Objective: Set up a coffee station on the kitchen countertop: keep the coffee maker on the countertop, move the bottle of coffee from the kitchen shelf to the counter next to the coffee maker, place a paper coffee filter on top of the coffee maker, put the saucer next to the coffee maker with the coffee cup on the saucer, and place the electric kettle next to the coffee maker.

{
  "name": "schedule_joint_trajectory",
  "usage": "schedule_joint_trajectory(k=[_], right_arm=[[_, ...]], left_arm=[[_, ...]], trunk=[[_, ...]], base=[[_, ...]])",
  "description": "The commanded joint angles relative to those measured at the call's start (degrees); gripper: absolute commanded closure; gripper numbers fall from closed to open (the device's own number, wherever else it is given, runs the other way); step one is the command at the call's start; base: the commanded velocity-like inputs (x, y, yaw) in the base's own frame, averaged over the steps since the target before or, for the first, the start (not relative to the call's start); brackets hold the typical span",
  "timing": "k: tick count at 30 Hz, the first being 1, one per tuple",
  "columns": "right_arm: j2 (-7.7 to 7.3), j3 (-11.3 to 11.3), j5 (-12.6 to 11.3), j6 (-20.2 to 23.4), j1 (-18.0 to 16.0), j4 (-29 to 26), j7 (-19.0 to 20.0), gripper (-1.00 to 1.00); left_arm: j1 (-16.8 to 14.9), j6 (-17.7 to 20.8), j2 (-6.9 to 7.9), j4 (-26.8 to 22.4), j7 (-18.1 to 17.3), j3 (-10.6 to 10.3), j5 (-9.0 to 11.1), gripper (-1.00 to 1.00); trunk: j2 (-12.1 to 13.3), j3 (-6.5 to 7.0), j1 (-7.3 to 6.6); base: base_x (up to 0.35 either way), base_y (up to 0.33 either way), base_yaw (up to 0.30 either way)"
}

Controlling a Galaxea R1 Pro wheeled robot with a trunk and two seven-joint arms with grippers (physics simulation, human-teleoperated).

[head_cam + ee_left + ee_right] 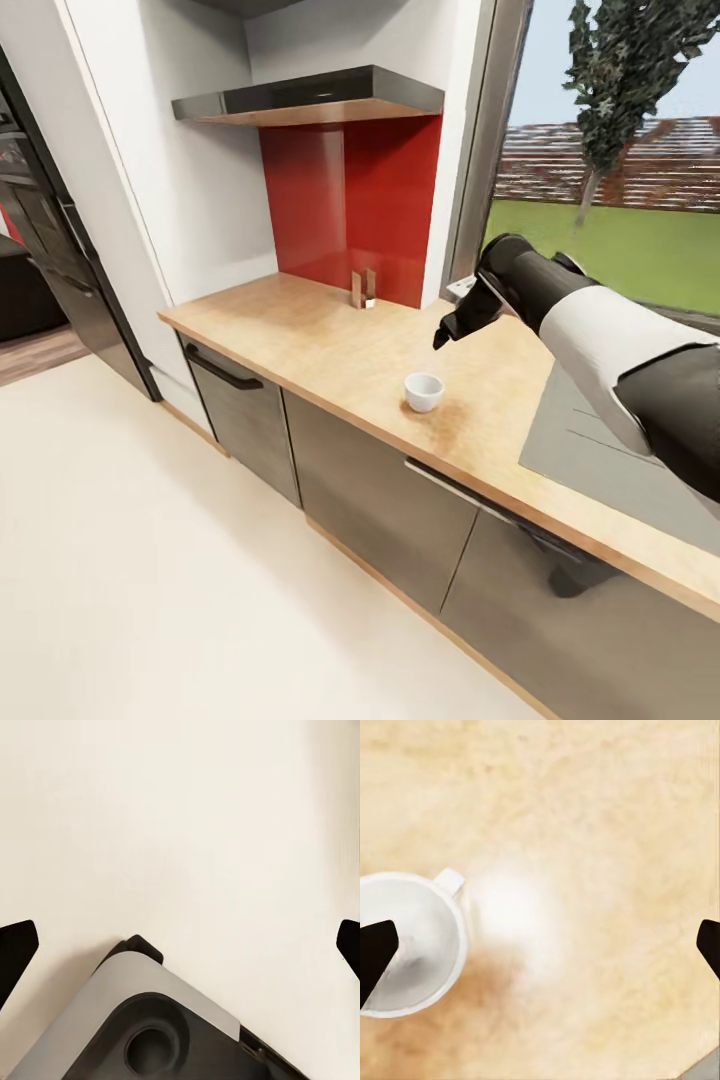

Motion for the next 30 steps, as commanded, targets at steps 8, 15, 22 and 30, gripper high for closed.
schedule_joint_trajectory(k=[8,15,22,30], right_arm=[[-0.02,0.1,0.7,-2.9,1.6,3.5,2.9,-1.00],[-0.02,0.0,0.7,-5.1,3.0,5.9,3.1,-1.00],[-0.02,0.1,0.7,-5.4,5.7,6.0,3.1,-1.00],[-0.02,0.1,0.7,-5.4,6.5,6.1,3.1,-1.00]], left_arm=[[0.0,0.1,0.00,0.0,-0.4,0.0,0.5,-1.00],[0.0,0.1,0.00,0.0,-0.4,0.0,0.5,-1.00],[0.0,0.1,0.00,0.0,-0.4,0.1,0.5,-1.00],[0.0,0.1,0.00,0.0,-0.4,0.1,0.5,-1.00]], trunk=[[0.0,-0.04,0.01],[0.0,-0.04,0.01],[0.0,-0.04,0.01],[0.0,-0.04,0.01]], base=[[0.161,0.085,0.000],[0.025,0.013,0.000],[0.001,0.001,0.000],[0.000,0.000,0.000]])
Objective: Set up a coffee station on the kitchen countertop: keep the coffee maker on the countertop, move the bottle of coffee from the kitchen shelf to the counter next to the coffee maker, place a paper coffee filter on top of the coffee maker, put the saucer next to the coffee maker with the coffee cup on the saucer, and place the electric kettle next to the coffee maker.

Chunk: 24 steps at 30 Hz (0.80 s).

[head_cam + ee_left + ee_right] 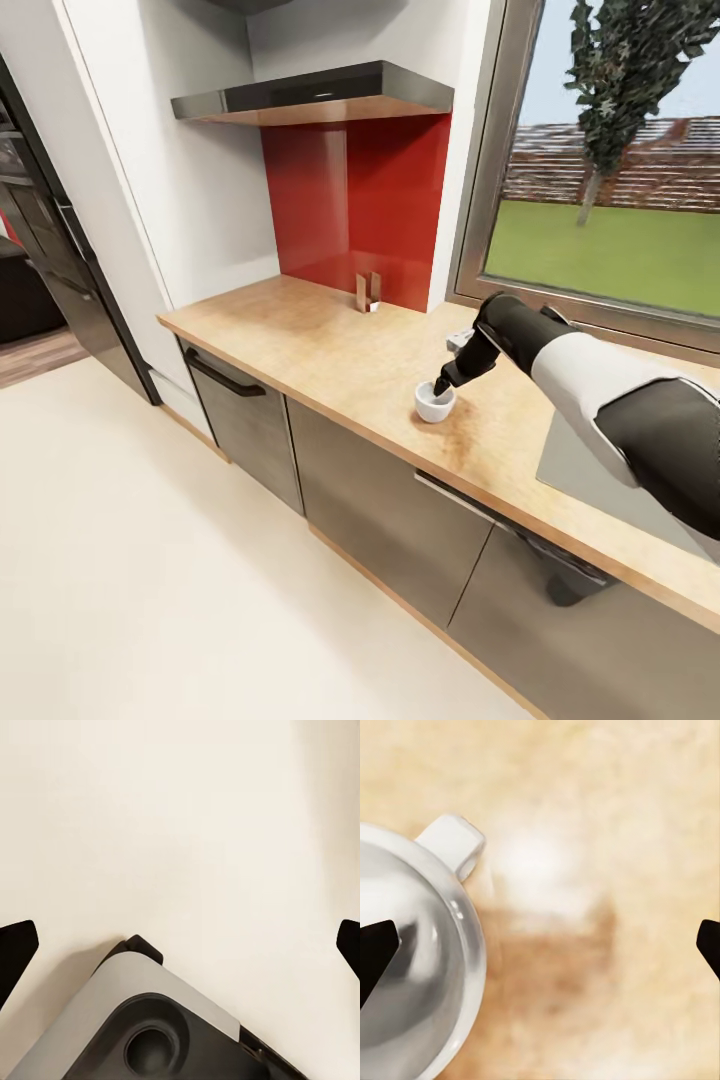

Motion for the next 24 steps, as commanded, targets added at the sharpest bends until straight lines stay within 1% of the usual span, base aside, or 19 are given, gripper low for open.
schedule_joint_trajectory(k=[1,24], right_arm=[[-0.03,-0.1,0.6,0.2,0.1,-0.1,0.5,-1.00],[-0.03,-0.1,0.6,0.2,0.7,-0.2,0.5,-1.00]], left_arm=[[0.0,0.1,0.00,0.0,-0.3,0.0,0.5,-1.00],[0.0,0.1,0.00,0.0,-0.3,0.0,0.5,-1.00]], trunk=[[0.0,-0.04,0.00],[0.0,-0.04,0.00]], base=[[0.000,0.000,0.000],[0.000,0.000,0.000]])
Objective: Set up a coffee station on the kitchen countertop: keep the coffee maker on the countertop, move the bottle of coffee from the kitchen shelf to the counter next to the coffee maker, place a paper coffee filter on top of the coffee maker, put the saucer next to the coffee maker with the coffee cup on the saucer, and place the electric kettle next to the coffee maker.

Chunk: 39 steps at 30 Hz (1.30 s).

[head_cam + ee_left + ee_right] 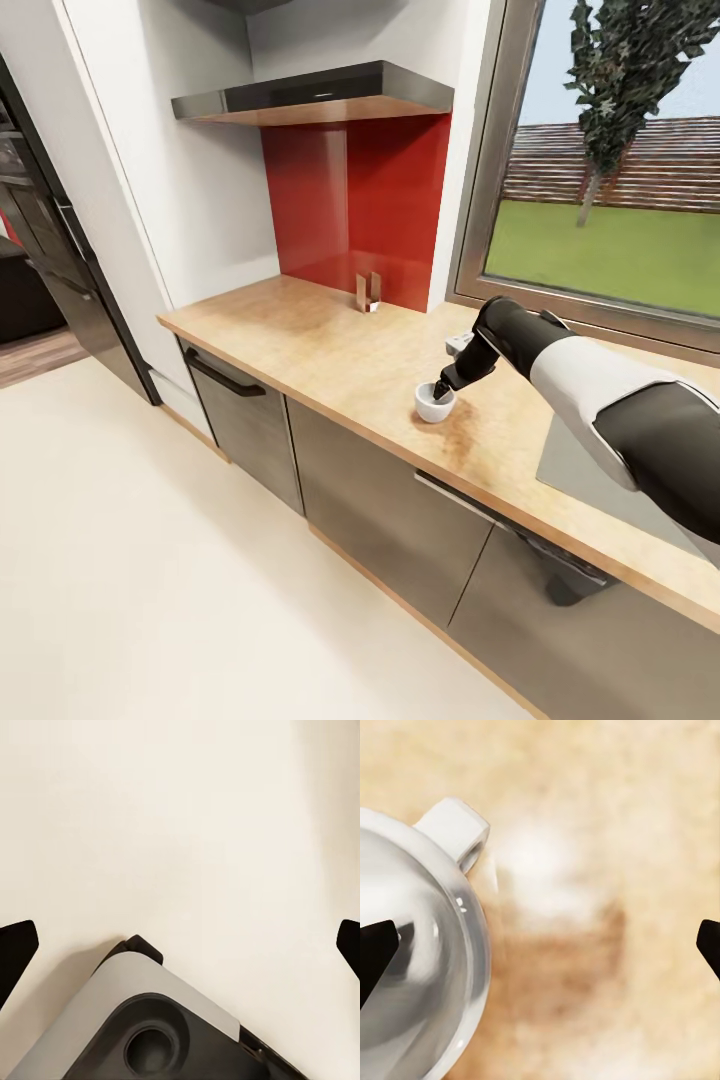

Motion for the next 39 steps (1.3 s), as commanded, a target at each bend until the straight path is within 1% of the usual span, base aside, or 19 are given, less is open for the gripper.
schedule_joint_trajectory(k=[1,2,3,27,32,34,36,39], right_arm=[[-0.03,-0.1,0.6,0.2,0.0,-0.1,0.5,-1.00],[-0.03,-0.1,0.6,0.2,0.0,-0.1,0.5,-1.00],[-0.03,-0.1,0.6,0.2,0.0,-0.1,0.5,1.00],[0.13,0.0,0.6,0.2,0.0,-0.3,0.5,1.00],[0.41,0.2,0.8,0.2,0.0,-0.6,0.6,1.00],[0.48,0.4,0.8,0.3,0.0,-1.1,0.6,1.00],[0.44,1.0,0.9,0.5,0.0,-3.2,0.6,1.00],[0.25,2.1,0.9,0.9,0.0,-7.4,0.7,1.00]], left_arm=[[0.0,0.1,0.00,0.0,-0.3,0.0,0.5,-1.00],[0.0,0.1,0.00,0.0,-0.3,0.0,0.5,-1.00],[0.0,0.1,0.00,0.0,-0.3,0.0,0.5,-1.00],[0.0,0.1,0.00,0.0,-0.3,0.0,0.5,-1.00],[0.0,0.1,0.00,0.0,-0.3,-0.1,0.5,-1.00],[0.0,0.1,0.00,0.0,-0.3,-0.1,0.5,-1.00],[0.0,0.1,0.00,0.0,-0.3,-0.1,0.5,-1.00],[0.0,0.1,0.01,0.0,-0.3,-0.1,0.5,-1.00]], trunk=[[0.0,-0.04,0.00],[0.0,-0.04,0.00],[0.0,-0.04,0.00],[0.0,-0.04,0.00],[2.0,0.86,-1.10],[2.8,1.22,-1.54],[3.6,1.57,-1.98],[3.6,1.57,-1.98]], base=[[0.000,0.000,0.000],[0.000,0.000,0.000],[0.000,0.000,0.000],[0.000,0.000,0.000],[0.000,0.000,0.000],[0.000,0.000,0.000],[0.000,0.000,0.000],[0.000,0.000,0.000]])
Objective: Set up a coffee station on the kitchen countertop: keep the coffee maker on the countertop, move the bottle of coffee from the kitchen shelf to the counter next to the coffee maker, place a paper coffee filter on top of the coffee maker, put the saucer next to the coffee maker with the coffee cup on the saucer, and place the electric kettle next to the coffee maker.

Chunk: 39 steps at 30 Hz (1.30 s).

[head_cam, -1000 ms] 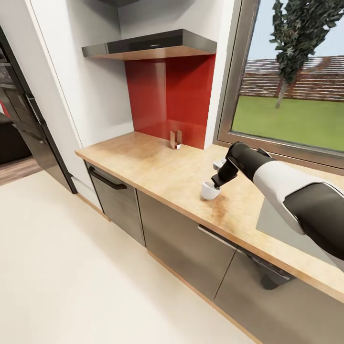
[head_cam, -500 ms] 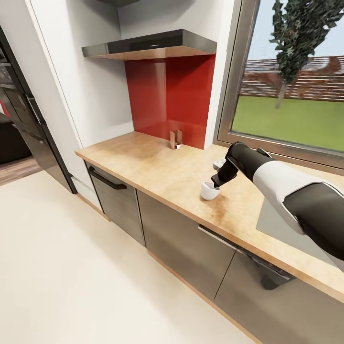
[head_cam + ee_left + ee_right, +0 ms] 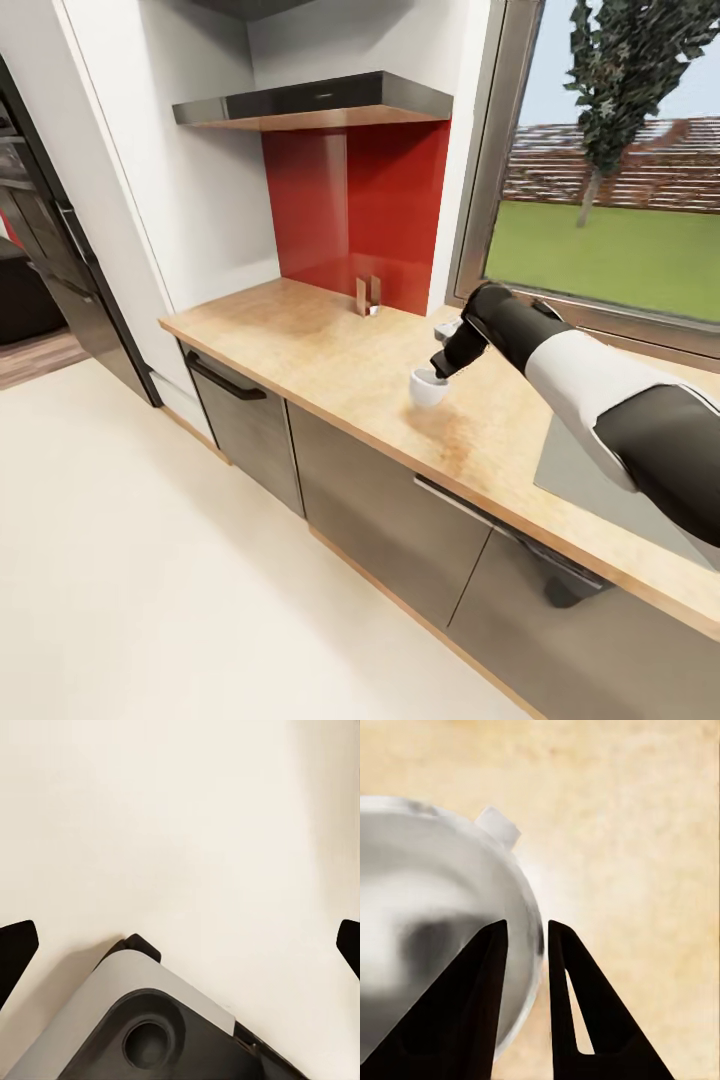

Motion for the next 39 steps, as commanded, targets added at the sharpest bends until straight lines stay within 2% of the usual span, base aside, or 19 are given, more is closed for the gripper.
schedule_joint_trajectory(k=[1,2,4,5,6,11,26,34,35,36,37,38,39], right_arm=[[-0.07,0.4,0.7,0.4,0.0,-1.1,0.6,1.00],[-0.17,0.7,0.7,2.1,-0.1,-2.4,0.6,1.00],[-0.15,0.8,1.2,2.5,-0.1,-2.8,0.6,1.00],[-0.18,0.8,2.5,2.7,-0.1,-3.4,0.6,1.00],[-0.20,0.8,7.5,3.0,-0.1,-4.9,0.6,1.00],[-0.25,0.6,11.3,3.2,-0.1,-5.7,0.7,1.00],[-0.39,0.2,11.4,3.2,-0.1,-7.1,0.7,1.00],[-0.70,0.3,11.2,3.2,-0.1,-8.5,1.6,1.00],[-1.49,0.3,11.2,3.2,-0.1,-9.9,3.1,1.00],[-3.07,0.3,11.2,3.1,-0.1,-12.0,5.6,1.00],[-7.52,0.4,11.3,3.1,-0.1,-18.2,12.7,1.00],[-8.83,0.5,11.4,3.1,-0.1,-19.9,14.4,1.00],[-9.39,0.5,11.4,3.1,-0.1,-20.5,15.1,1.00]], left_arm=[[0.0,0.1,-0.01,0.0,-0.3,0.0,0.5,-1.00],[0.0,0.1,-0.01,0.0,-0.3,0.0,0.5,-1.00],[0.0,0.1,-0.01,0.0,-0.3,0.0,0.5,-1.00],[0.0,0.1,-0.01,0.0,-0.3,0.0,0.5,-1.00],[0.0,0.1,0.00,0.0,-0.3,0.0,0.5,-1.00],[0.0,0.1,-0.01,0.0,-0.3,0.0,0.5,-1.00],[0.0,0.1,-0.01,0.0,-0.3,0.0,0.5,-1.00],[0.0,0.1,0.01,0.0,-0.3,0.0,0.5,-1.00],[0.0,0.1,0.03,0.0,-0.3,0.0,0.5,-1.00],[0.0,0.1,0.03,0.0,-0.3,0.1,0.5,-1.00],[0.0,0.1,0.05,0.0,-0.3,0.0,0.5,-1.00],[0.0,0.1,0.03,0.0,-0.3,0.0,0.5,-1.00],[0.0,0.1,0.04,0.0,-0.3,0.0,0.5,-1.00]], trunk=[[0.0,-0.04,0.00],[0.0,-0.04,0.00],[0.0,-0.04,0.00],[0.0,-0.04,0.00],[0.0,-0.04,0.00],[0.0,-0.04,0.00],[0.0,0.07,0.00],[0.0,0.53,0.00],[0.0,0.60,0.00],[0.0,0.66,0.00],[0.0,0.73,0.00],[0.0,0.79,0.00],[0.0,0.86,0.00]], base=[[0.000,0.000,0.000],[0.000,0.000,0.000],[0.000,0.000,0.000],[0.000,0.000,0.000],[0.000,0.000,0.000],[-0.026,0.000,0.000],[-0.308,0.000,-0.024],[-0.087,0.000,-0.192],[-0.014,0.000,-0.209],[-0.009,0.000,-0.211],[-0.003,0.000,-0.212],[-0.002,0.000,-0.212],[-0.002,0.000,-0.212]])
